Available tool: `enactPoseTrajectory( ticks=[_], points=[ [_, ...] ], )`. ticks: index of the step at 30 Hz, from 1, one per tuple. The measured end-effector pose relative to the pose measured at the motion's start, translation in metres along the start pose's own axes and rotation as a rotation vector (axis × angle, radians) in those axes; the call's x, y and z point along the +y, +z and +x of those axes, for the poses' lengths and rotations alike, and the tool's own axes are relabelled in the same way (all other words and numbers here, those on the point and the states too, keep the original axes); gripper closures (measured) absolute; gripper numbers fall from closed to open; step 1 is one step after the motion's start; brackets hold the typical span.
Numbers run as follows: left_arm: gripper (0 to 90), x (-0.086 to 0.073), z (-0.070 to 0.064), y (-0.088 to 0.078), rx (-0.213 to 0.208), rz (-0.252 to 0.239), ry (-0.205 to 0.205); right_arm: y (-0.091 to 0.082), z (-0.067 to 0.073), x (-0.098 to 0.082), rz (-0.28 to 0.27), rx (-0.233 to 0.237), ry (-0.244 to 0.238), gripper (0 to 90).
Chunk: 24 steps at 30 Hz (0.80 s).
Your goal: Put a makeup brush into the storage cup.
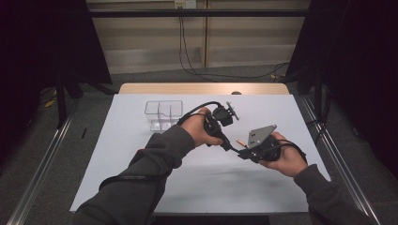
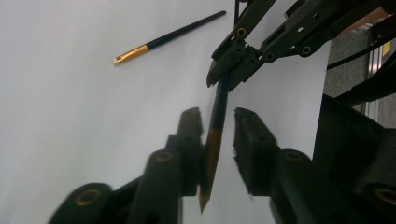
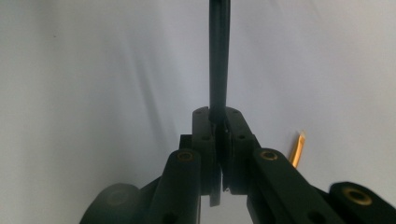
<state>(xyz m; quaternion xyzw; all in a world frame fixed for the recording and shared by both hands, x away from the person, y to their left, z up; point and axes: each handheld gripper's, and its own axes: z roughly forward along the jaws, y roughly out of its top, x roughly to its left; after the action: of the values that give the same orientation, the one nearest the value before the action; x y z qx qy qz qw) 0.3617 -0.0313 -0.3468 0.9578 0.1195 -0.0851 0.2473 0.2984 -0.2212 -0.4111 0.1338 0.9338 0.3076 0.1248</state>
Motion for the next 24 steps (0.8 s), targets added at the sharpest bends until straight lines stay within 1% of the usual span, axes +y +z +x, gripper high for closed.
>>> enactPoseTrajectory(
  ticks=[1,2,4,5,7,8,9,10,11,12,13,14,16,17,18,20,22,24],
  points=[
    [65.8,-0.001,0.001,-0.001,0.005,-0.015,-0.002,-0.001,-0.001,-0.001,0.003,-0.008,-0.002,85.3],
    [62.7,-0.001,0.002,-0.002,0.000,-0.018,0.006,-0.002,-0.001,-0.002,0.006,-0.012,0.006,85.3],
    [57.8,-0.001,0.003,-0.005,0.002,-0.031,0.009,-0.003,-0.003,-0.003,0.009,-0.015,0.009,85.3],
    [56.4,-0.002,0.004,-0.006,0.006,-0.040,0.009,-0.004,-0.003,-0.004,0.014,-0.016,0.012,85.3],
    [53.5,-0.003,0.004,-0.007,0.001,-0.066,-0.007,-0.005,-0.004,-0.006,0.021,-0.023,0.028,85.3],
    [50.8,-0.003,0.006,-0.008,0.007,-0.072,0.001,-0.005,-0.005,-0.007,0.020,-0.022,0.028,85.3],
    [50.8,-0.004,0.006,-0.009,0.011,-0.064,0.004,-0.005,-0.005,-0.007,0.019,-0.025,0.031,85.3],
    [50.2,-0.005,0.007,-0.009,0.016,-0.073,0.007,-0.006,-0.005,-0.008,0.018,-0.023,0.035,85.3],
    [48.8,-0.006,0.008,-0.009,0.010,-0.082,0.003,-0.006,-0.006,-0.009,0.019,-0.033,0.037,85.3],
    [47.4,-0.007,0.008,-0.008,0.013,-0.095,-0.015,-0.007,-0.006,-0.010,0.020,-0.035,0.042,85.3],
    [46.7,-0.008,0.009,-0.009,0.013,-0.098,-0.018,-0.007,-0.006,-0.011,0.019,-0.031,0.048,85.3],
    [45.4,-0.008,0.010,-0.009,0.017,-0.109,-0.015,-0.007,-0.007,-0.012,0.020,-0.032,0.041,85.3],
    [40.3,-0.011,0.012,-0.009,0.020,-0.132,-0.031,-0.008,-0.007,-0.014,0.021,-0.034,0.050,85.3],
    [38.6,-0.011,0.014,-0.009,0.021,-0.133,-0.023,-0.009,-0.007,-0.015,0.029,-0.033,0.059,85.3],
    [38.0,-0.012,0.014,-0.010,0.023,-0.138,-0.029,-0.009,-0.008,-0.016,0.023,-0.042,0.055,85.3],
    [35.6,-0.014,0.016,-0.009,0.029,-0.152,-0.037,-0.010,-0.008,-0.018,0.014,-0.042,0.068,85.3],
    [33.7,-0.015,0.018,-0.010,0.029,-0.155,-0.034,-0.011,-0.009,-0.020,0.011,-0.047,0.078,85.2],
    [31.1,-0.017,0.018,-0.010,0.035,-0.176,-0.048,-0.012,-0.010,-0.022,0.011,-0.055,0.100,85.3]
  ],
)
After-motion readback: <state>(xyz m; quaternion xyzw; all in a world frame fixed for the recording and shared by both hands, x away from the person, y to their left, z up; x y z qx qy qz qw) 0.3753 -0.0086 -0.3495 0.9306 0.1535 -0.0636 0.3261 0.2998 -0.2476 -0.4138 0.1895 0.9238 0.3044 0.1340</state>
